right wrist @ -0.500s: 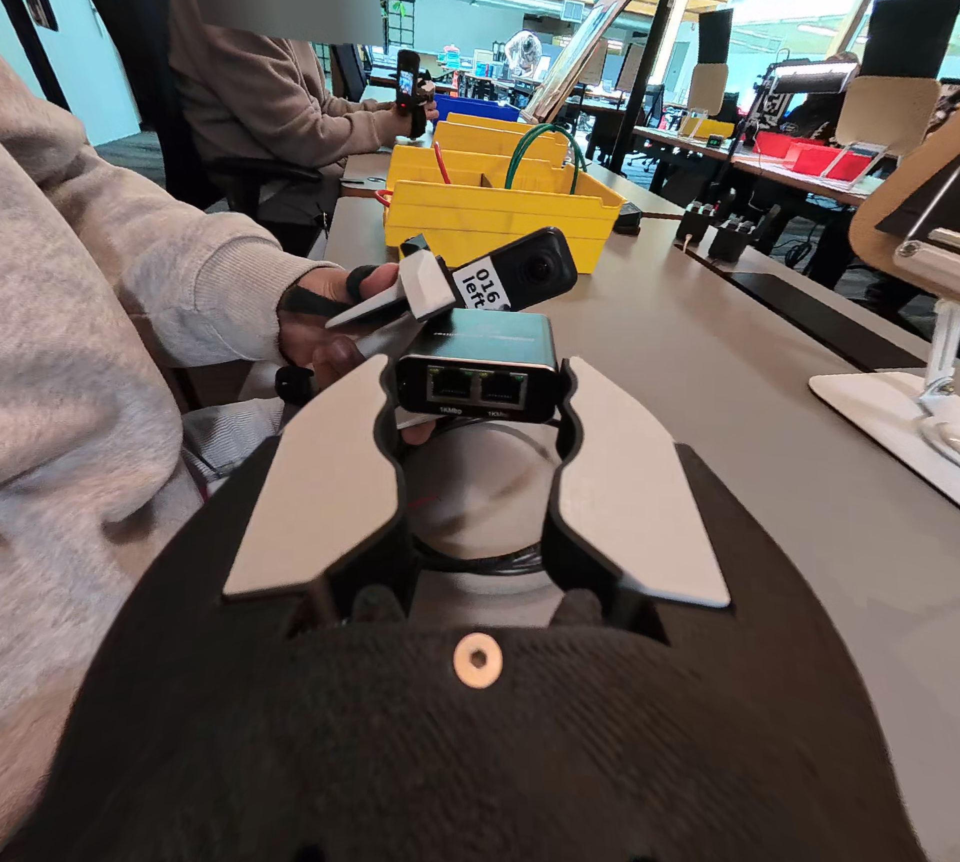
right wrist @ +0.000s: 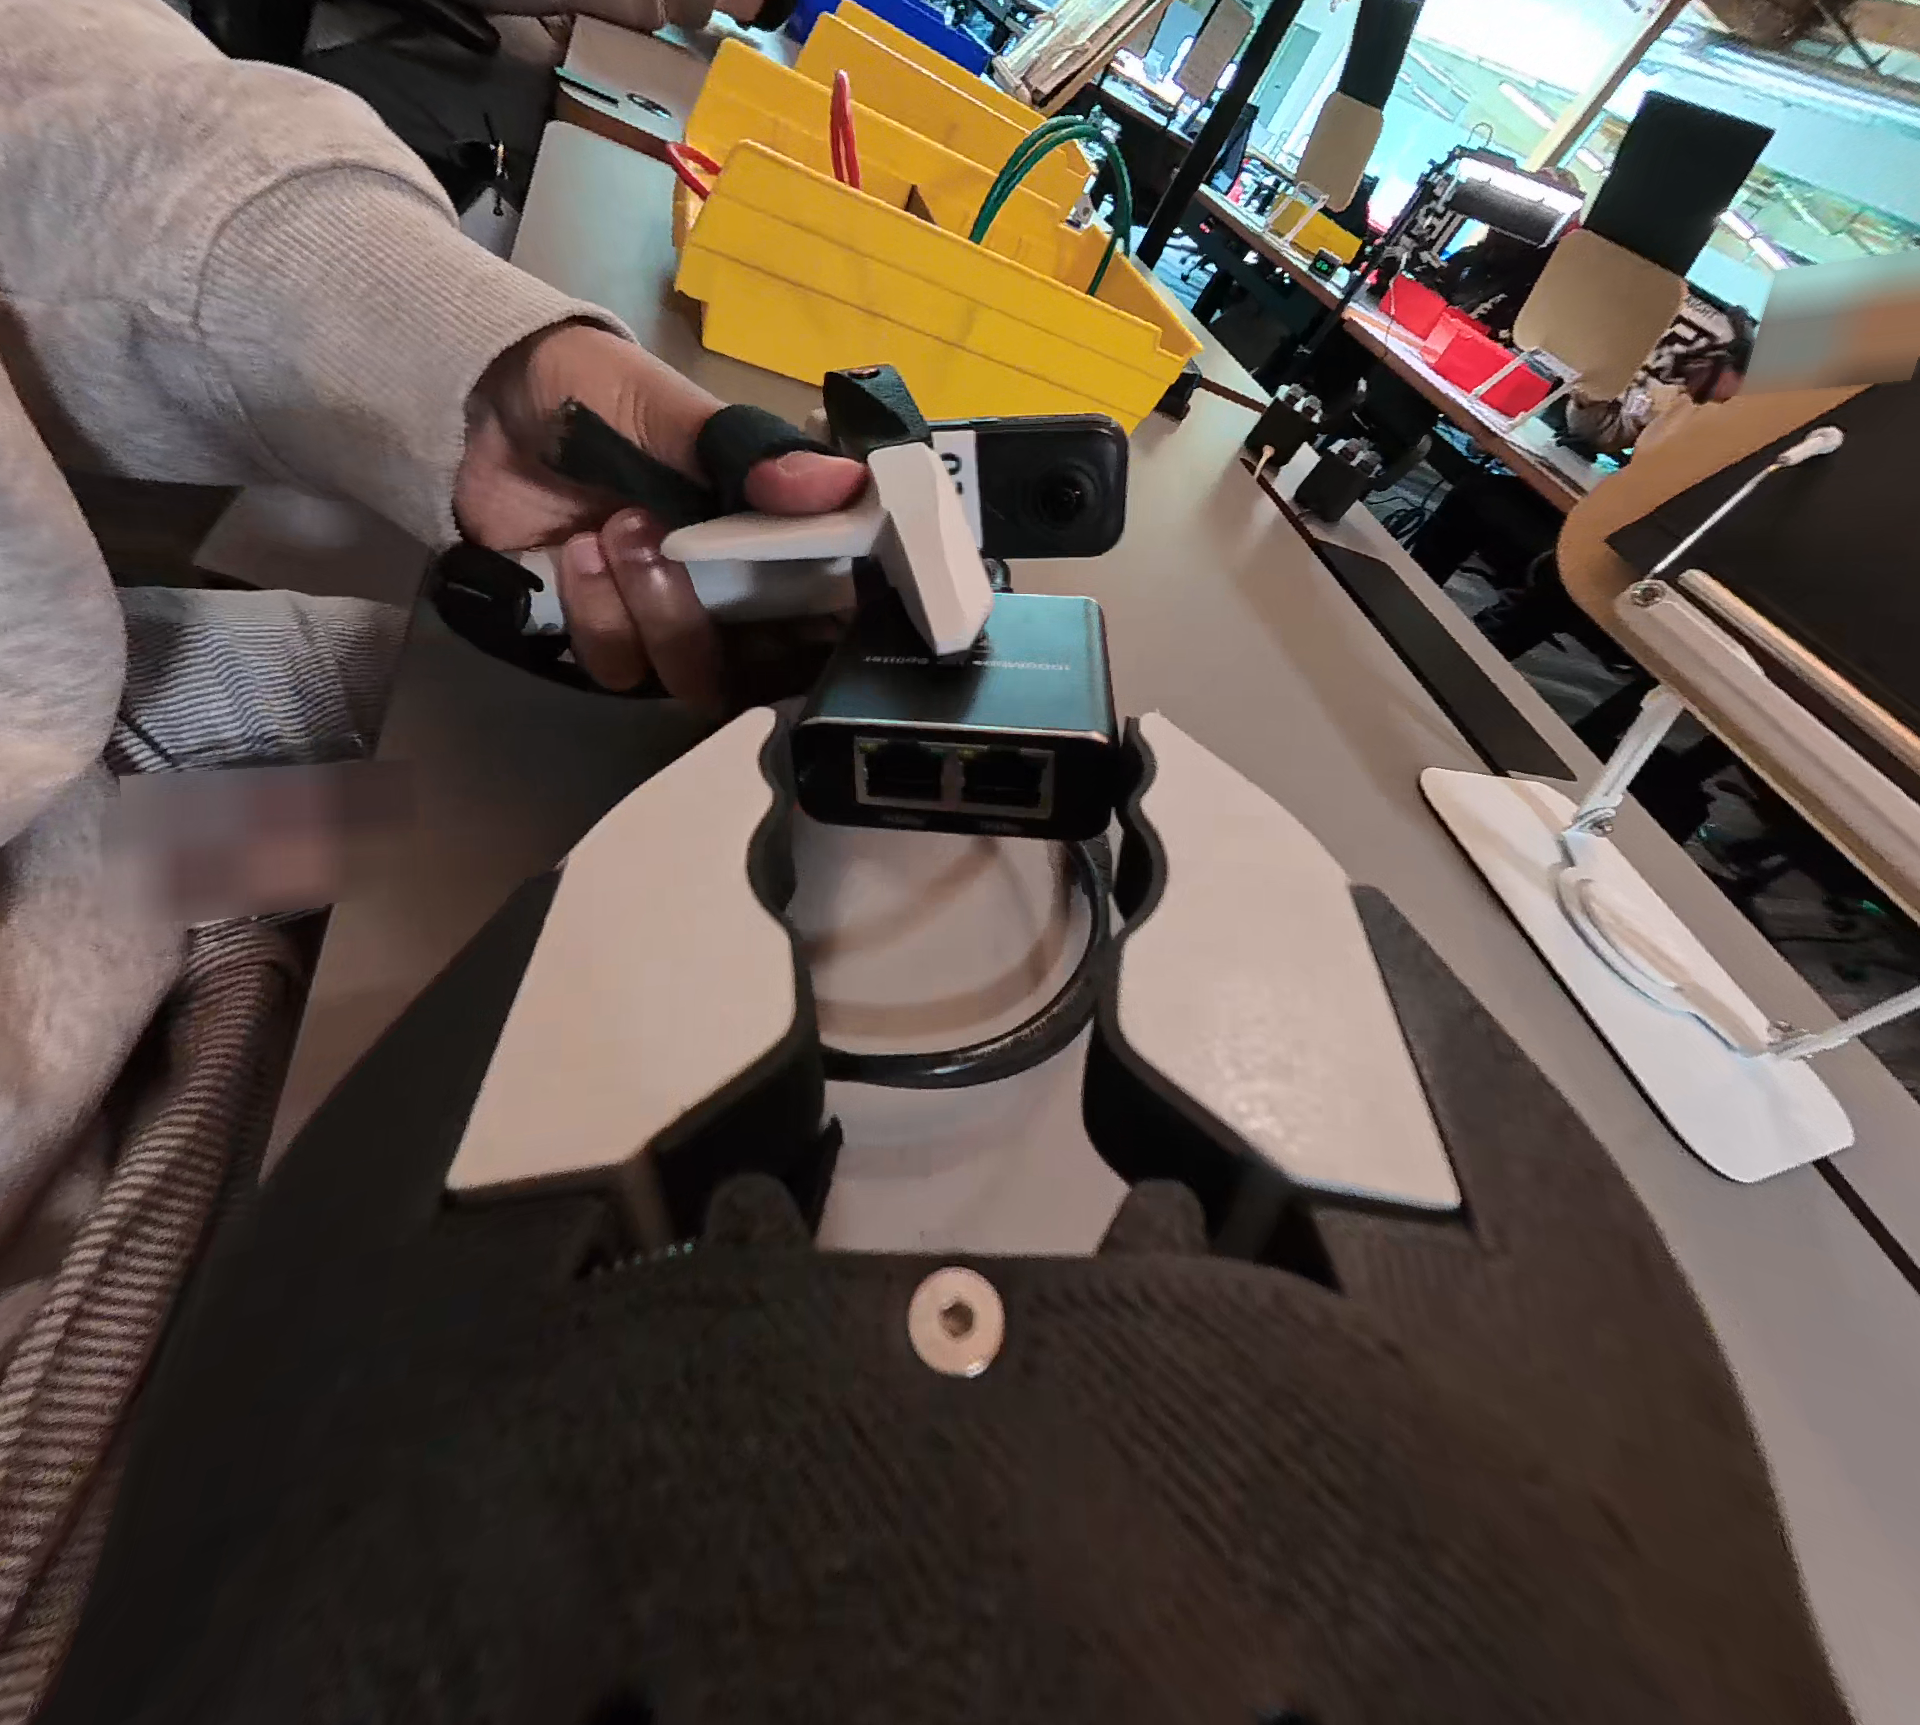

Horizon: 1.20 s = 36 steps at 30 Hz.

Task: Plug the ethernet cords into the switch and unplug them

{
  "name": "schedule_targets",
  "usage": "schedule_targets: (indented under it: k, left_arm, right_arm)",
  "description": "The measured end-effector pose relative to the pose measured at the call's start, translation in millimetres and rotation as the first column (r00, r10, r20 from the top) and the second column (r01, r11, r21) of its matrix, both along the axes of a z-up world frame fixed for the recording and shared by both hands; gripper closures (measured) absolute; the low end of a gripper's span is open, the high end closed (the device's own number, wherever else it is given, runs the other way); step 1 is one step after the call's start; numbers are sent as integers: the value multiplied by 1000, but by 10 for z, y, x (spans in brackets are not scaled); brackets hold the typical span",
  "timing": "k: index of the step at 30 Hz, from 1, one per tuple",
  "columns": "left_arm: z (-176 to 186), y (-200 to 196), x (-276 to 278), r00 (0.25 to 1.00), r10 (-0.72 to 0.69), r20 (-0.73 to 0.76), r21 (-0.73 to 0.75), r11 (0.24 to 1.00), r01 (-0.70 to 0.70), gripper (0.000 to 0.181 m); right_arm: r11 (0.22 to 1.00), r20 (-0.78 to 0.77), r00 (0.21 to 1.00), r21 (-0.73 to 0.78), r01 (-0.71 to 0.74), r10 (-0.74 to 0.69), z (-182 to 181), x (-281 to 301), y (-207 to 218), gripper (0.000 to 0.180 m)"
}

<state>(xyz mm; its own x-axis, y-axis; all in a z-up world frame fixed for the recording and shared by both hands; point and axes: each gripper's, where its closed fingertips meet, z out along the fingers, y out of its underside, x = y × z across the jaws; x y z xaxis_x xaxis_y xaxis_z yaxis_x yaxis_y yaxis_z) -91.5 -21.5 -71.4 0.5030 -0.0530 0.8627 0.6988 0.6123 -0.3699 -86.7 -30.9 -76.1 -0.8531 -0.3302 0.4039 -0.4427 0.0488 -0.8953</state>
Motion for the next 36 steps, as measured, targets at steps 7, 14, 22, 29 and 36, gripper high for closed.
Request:
schedule_targets:
  k: [7, 14, 22, 29, 36]
  left_arm:
    - [33, -340, -108, 981, 192, -20, 15, 981, -192, 156]
    - [-62, -643, -166, 945, 309, -110, -177, 929, -325, 156]
    - [-139, -871, -206, 924, 369, -98, -164, 910, -381, 156]
    - [-146, -878, -259, 915, 379, -139, -205, 893, -401, 156]
    - [-137, -923, -275, 911, 387, -139, -177, 896, -408, 156]
  right_arm:
    - [996, 283, 957, -33, 79, -66, 179, -255, 29, 120]
    - [996, 322, 945, -33, 77, -62, 269, -174, -43, 180]
    - [999, 270, 962, -13, -35, 37, 573, 339, -541, 180]
    - [985, 167, 971, -48, -165, 171, 991, 887, -1352, 180]
    - [951, 80, 958, 127, -283, 274, 939, 1312, -2201, 180]
